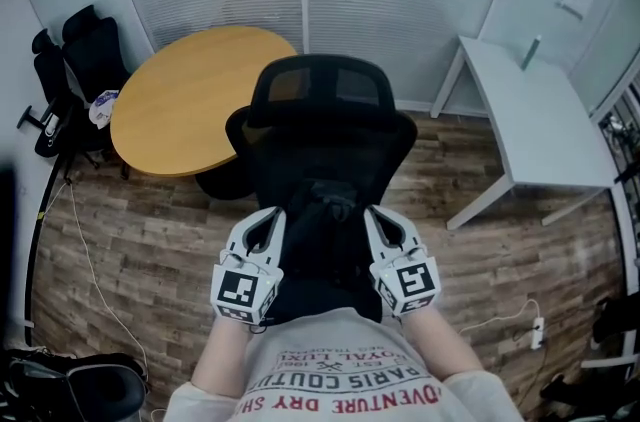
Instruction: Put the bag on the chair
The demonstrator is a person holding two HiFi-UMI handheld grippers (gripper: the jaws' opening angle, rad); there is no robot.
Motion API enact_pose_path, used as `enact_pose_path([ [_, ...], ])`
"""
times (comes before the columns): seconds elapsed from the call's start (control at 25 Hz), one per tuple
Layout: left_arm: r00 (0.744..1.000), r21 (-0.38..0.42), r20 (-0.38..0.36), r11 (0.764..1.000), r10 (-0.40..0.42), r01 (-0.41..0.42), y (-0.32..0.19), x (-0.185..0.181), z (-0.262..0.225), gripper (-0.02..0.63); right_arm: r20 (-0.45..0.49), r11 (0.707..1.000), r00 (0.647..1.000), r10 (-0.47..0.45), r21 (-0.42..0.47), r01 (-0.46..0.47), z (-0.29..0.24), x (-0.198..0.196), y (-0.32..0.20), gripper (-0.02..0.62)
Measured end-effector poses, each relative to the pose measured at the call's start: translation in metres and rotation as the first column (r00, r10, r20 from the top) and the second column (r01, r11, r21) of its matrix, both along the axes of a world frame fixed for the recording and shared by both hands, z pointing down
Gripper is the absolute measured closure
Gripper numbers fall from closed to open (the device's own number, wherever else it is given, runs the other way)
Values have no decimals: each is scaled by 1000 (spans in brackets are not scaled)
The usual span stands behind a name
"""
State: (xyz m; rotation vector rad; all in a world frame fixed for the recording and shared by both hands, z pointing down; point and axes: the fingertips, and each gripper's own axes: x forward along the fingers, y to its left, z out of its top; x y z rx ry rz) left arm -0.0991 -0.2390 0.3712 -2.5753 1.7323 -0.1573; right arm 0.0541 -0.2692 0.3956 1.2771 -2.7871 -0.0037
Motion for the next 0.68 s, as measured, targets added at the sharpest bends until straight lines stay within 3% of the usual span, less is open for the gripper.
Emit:
enact_pose_path([
  [0.68, 1000, 11, 20, 1000, 9, -9, 14, 13, -2, 581, -17, 999, 999, -39, -2, 39, 4, 0, 11, 569],
])
